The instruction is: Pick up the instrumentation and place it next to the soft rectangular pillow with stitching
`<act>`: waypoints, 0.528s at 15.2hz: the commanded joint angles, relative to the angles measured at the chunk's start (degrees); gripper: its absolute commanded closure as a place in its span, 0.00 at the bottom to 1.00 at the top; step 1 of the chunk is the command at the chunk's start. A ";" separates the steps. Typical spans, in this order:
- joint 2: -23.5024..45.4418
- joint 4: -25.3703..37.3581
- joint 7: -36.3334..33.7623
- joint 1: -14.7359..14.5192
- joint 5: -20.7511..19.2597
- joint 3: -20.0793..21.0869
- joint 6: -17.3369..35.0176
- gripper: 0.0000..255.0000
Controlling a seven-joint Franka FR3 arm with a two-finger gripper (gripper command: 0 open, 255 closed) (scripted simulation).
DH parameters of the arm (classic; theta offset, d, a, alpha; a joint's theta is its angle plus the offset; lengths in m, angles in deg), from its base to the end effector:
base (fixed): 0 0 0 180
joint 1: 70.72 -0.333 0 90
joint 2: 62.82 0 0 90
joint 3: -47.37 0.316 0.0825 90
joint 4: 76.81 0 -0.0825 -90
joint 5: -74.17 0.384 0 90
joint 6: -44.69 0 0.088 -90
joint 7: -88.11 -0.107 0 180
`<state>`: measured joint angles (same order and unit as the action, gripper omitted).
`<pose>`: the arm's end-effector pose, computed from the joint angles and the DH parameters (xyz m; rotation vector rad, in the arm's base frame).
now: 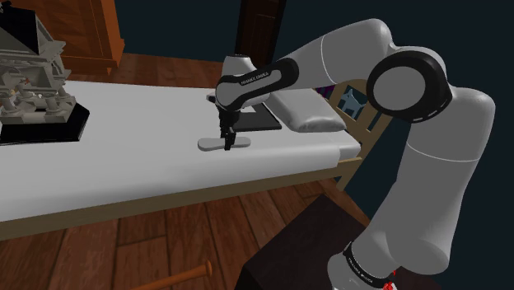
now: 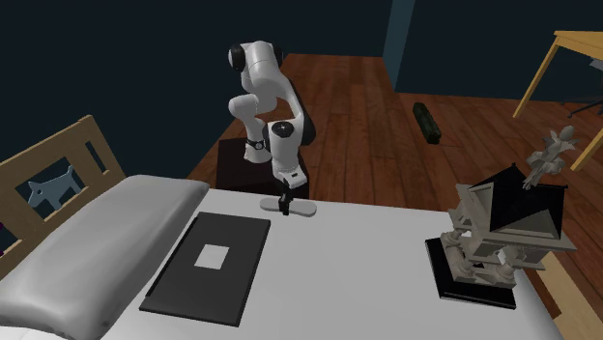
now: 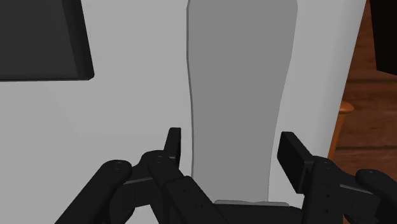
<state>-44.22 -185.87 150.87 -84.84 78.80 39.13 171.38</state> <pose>0.6156 0.0706 0.3303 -2.6121 -1.7046 0.0036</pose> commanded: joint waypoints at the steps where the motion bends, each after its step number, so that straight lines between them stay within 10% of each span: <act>1: -0.01 0.02 0.00 0.00 0.00 0.00 0.00 1.00; 8: -0.81 0.51 -0.14 -0.05 -0.18 -0.07 -1.28 1.00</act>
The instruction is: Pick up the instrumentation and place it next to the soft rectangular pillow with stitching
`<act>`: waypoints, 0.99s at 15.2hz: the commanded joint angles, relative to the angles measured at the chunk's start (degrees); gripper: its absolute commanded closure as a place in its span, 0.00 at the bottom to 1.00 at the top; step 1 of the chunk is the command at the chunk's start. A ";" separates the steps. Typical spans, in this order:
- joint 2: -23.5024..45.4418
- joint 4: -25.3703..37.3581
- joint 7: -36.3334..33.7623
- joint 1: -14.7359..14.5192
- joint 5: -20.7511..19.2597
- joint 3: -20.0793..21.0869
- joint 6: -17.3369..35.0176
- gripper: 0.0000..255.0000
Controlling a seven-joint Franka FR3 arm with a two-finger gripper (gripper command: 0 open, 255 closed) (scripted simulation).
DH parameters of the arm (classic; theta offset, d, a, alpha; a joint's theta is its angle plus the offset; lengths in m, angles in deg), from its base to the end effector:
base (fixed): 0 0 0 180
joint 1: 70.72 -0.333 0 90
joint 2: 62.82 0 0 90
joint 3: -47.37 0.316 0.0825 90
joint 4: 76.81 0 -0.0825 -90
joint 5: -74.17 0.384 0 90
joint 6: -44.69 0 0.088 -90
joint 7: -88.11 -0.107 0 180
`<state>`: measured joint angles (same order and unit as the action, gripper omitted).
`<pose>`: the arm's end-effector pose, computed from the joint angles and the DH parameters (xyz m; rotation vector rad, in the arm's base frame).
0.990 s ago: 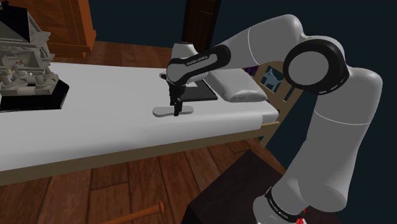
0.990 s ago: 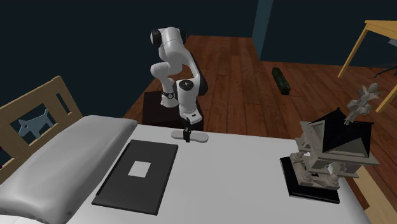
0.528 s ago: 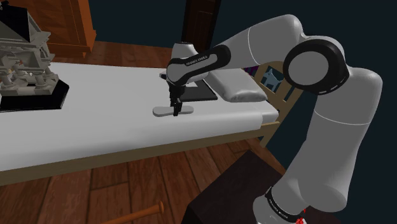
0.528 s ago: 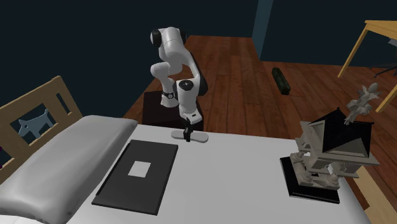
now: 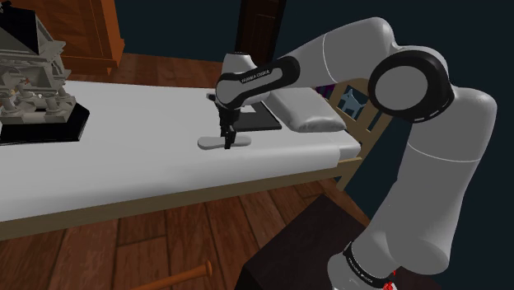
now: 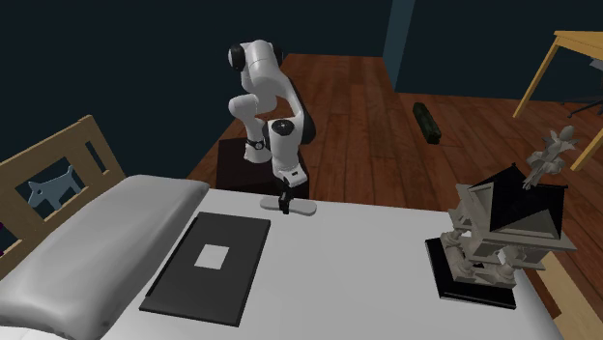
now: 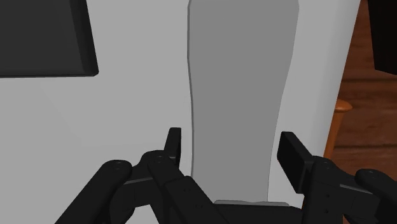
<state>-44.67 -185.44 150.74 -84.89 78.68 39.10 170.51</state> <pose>0.6160 0.0710 0.3371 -2.6122 -1.7046 0.0036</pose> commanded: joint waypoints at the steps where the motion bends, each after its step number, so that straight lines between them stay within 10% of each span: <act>1: -0.74 0.36 -0.07 -0.01 -0.15 -0.07 -1.06 1.00; 15: -4.99 5.69 -0.84 -0.19 -1.14 -0.38 -10.58 1.00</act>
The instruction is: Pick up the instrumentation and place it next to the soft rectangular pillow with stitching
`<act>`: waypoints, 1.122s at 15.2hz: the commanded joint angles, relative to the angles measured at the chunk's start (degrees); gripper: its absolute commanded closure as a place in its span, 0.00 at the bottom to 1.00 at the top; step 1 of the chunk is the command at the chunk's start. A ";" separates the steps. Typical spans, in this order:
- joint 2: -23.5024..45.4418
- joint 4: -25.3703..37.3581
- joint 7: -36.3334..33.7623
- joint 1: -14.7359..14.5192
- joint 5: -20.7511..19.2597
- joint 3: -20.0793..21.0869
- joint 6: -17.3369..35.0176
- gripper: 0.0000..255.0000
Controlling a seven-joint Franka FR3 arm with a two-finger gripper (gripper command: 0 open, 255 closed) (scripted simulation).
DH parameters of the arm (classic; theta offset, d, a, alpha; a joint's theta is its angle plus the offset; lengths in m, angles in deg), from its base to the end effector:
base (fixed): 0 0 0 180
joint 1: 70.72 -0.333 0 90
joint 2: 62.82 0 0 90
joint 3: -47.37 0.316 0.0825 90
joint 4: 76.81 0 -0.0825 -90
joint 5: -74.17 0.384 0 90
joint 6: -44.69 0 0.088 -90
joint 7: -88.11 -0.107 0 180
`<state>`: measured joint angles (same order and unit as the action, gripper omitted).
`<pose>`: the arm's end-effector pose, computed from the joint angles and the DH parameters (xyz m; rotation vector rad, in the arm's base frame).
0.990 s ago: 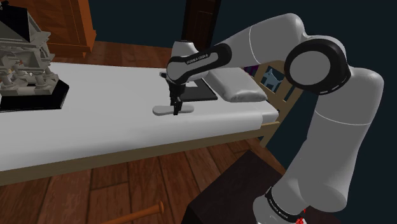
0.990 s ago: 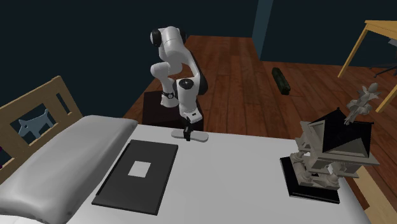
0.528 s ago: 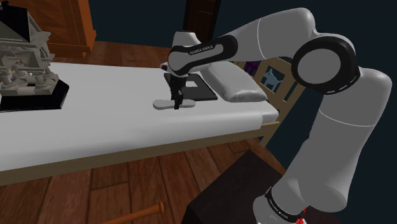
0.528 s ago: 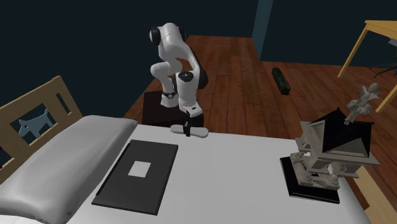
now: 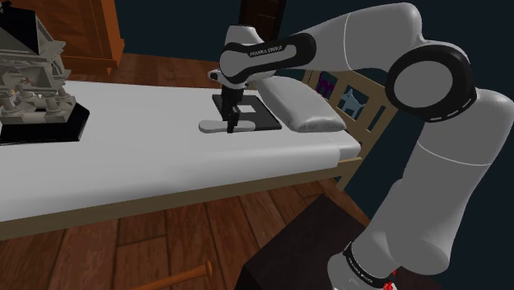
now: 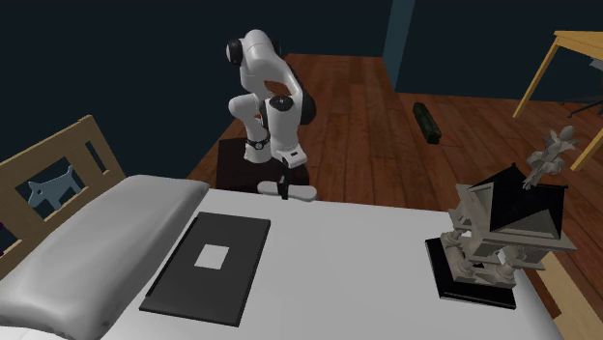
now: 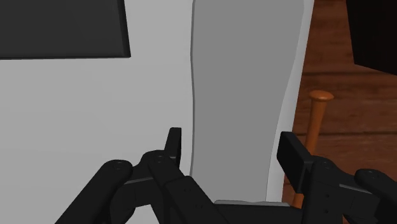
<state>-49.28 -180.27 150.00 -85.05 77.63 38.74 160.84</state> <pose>0.6161 0.0704 0.4133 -2.6121 -1.7051 0.0024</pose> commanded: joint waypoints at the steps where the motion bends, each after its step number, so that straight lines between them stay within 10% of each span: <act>1: -0.61 1.00 -0.15 -0.04 -0.14 -0.03 -1.60 1.00; 17: -2.62 10.70 -0.66 0.00 -0.65 -0.18 -13.28 1.00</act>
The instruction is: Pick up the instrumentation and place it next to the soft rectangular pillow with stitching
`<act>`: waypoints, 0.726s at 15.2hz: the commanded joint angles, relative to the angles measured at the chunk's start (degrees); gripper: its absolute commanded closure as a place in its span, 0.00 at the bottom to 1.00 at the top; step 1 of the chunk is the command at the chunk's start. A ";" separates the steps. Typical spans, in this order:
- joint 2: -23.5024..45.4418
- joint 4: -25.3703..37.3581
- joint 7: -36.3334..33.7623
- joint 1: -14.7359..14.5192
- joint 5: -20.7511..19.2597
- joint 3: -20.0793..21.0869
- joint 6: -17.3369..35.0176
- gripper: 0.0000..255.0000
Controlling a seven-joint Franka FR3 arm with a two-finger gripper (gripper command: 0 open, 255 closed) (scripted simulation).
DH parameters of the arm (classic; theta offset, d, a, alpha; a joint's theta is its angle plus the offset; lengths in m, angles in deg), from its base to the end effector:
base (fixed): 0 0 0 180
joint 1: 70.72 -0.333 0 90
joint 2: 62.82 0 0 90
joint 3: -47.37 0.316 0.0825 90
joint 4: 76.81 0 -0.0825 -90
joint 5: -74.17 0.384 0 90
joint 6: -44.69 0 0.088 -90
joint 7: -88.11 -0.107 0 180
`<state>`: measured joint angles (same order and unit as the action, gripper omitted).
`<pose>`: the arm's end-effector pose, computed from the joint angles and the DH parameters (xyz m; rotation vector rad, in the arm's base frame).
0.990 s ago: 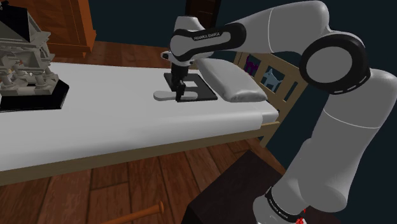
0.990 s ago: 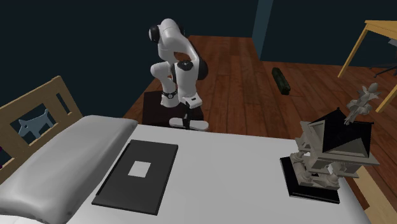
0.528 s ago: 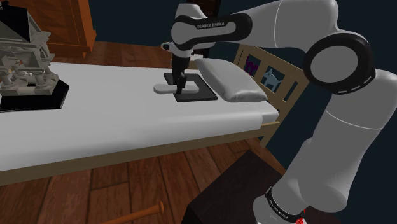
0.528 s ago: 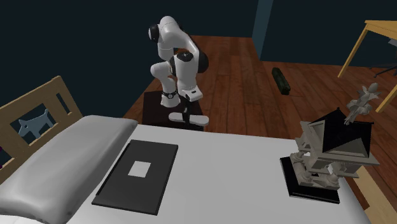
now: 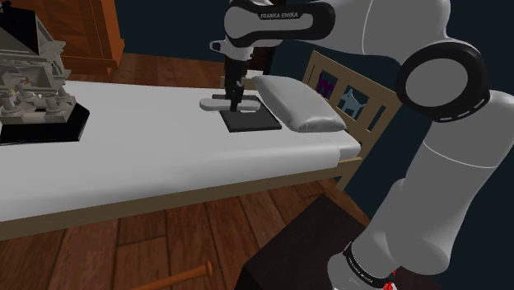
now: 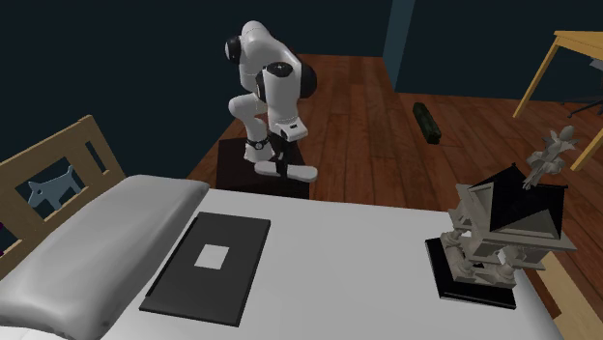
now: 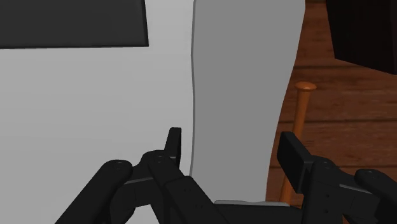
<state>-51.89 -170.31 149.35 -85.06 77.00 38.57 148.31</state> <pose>0.6155 0.0706 0.5049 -2.6125 -1.7045 0.0025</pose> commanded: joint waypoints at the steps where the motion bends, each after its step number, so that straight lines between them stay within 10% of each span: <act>1: -0.03 1.48 -0.03 0.02 -0.02 -0.02 -1.51 1.00; 5: 0.00 4.23 -0.10 0.07 -0.04 -0.04 -4.24 1.00; 11: -9.71 -8.07 4.86 2.68 -1.55 -2.44 -1.62 1.00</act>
<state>-59.91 -176.31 153.53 -82.73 75.74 36.47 146.28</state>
